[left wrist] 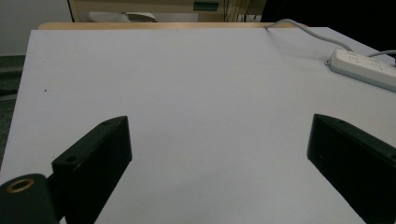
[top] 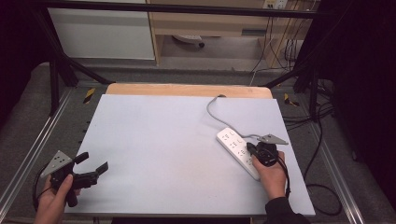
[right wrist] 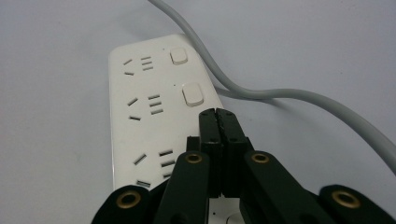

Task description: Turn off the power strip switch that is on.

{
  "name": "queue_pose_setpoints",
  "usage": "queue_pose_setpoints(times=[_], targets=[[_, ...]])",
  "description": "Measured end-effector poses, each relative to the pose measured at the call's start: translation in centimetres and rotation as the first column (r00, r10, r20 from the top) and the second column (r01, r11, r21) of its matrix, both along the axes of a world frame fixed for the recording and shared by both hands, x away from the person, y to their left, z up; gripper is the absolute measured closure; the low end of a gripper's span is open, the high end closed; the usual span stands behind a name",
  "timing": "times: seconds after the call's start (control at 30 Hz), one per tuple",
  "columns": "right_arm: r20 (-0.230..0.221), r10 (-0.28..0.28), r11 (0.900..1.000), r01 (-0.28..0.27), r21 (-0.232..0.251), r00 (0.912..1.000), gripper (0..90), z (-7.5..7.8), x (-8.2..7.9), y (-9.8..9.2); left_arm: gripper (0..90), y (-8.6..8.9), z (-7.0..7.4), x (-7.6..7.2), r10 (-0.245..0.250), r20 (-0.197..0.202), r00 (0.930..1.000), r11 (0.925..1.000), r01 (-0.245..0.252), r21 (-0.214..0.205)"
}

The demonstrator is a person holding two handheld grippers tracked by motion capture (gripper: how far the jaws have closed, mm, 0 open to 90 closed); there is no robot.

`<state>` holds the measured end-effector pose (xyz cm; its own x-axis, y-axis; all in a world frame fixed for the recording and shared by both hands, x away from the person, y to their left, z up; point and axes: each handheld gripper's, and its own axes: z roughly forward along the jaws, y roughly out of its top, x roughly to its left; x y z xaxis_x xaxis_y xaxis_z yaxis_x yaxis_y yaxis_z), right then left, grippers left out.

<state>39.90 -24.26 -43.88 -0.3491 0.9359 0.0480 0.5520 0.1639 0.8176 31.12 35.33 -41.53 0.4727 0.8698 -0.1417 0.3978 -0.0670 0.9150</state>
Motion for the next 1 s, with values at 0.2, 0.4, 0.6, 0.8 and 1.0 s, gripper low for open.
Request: queue_pose_setpoints(times=[0.2,0.4,0.6,0.8,1.0], targets=[[-0.001,0.003,1.0,-0.003,-0.003,1.0,90.0,-0.01,0.0,0.04,6.6,-0.02,0.0,0.0,0.0,0.0,1.0,1.0,0.0,0.001],[0.003,0.002,0.9999,-0.002,-0.013,1.0,90.0,-0.02,-0.02,0.21,6.7,-0.03,-0.01,-0.01,-0.001,-0.001,1.0,1.0,0.001,0.002],[0.008,-0.003,0.9993,0.003,-0.036,1.0,90.0,0.0,-0.12,0.47,6.7,-0.04,0.0,-0.01,-0.003,0.0,1.0,1.0,0.003,0.004],[0.012,-0.005,0.9992,0.005,-0.039,0.9999,90.0,-0.06,-0.2,0.66,6.7,-0.03,0.0,-0.01,-0.003,0.0,1.0,1.0,0.003,0.004],[0.006,-0.005,0.9993,0.006,-0.038,1.0,90.0,-0.01,-0.24,0.68,6.8,-0.04,-0.01,-0.01,-0.003,-0.001,1.0,1.0,0.003,0.004]])
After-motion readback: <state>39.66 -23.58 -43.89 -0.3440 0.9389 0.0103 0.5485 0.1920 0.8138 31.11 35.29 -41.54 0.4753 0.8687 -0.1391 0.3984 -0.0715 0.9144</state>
